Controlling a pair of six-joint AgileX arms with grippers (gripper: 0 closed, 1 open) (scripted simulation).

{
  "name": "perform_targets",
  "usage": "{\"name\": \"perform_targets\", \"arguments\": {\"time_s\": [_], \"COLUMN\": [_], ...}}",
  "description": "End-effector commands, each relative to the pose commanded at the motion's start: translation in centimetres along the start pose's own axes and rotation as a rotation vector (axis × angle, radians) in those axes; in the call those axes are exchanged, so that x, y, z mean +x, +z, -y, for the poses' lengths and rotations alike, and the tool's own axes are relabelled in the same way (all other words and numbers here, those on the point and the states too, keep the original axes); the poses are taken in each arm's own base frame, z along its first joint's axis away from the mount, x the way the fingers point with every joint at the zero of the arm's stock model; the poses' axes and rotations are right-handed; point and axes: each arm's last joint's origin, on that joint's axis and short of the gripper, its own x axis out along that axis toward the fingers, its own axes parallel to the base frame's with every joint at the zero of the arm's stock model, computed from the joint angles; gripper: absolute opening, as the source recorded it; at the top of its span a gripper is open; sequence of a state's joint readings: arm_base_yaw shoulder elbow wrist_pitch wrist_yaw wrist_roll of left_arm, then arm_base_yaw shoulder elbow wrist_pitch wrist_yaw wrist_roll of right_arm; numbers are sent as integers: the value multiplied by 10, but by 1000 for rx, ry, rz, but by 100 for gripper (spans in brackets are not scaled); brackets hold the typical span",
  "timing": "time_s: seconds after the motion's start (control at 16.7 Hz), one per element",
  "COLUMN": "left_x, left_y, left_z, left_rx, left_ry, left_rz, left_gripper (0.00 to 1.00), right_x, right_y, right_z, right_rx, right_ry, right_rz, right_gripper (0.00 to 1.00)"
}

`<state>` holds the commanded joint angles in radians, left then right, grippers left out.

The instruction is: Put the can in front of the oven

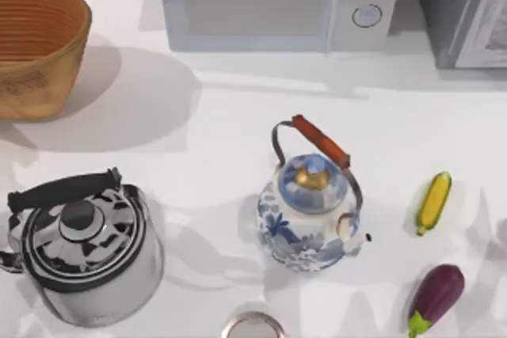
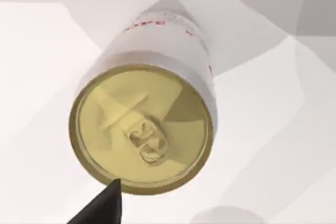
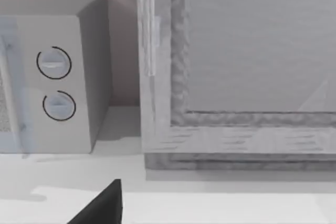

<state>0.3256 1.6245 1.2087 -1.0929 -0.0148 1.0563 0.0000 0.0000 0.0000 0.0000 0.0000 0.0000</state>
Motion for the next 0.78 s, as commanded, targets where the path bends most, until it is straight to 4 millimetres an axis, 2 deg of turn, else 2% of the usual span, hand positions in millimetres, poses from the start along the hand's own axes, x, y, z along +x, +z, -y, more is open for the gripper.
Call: {"name": "perform_targets", "arguments": {"time_s": [0.18,0.3,0.42,0.78], "left_x": [6,7,7,9], "left_y": [9,12,14,13], "left_z": [-31,-45,-50,-48], "left_rx": [52,70,76,78], "left_ry": [-54,-61,-61,-60], "left_rz": [-19,-17,-15,-15], "left_gripper": [100,100,100,100], "right_x": [0,0,0,0], "right_y": [0,0,0,0], "right_z": [0,0,0,0], "right_rx": [0,0,0,0], "right_ry": [0,0,0,0], "right_rz": [0,0,0,0], "right_gripper": [100,100,100,100]}}
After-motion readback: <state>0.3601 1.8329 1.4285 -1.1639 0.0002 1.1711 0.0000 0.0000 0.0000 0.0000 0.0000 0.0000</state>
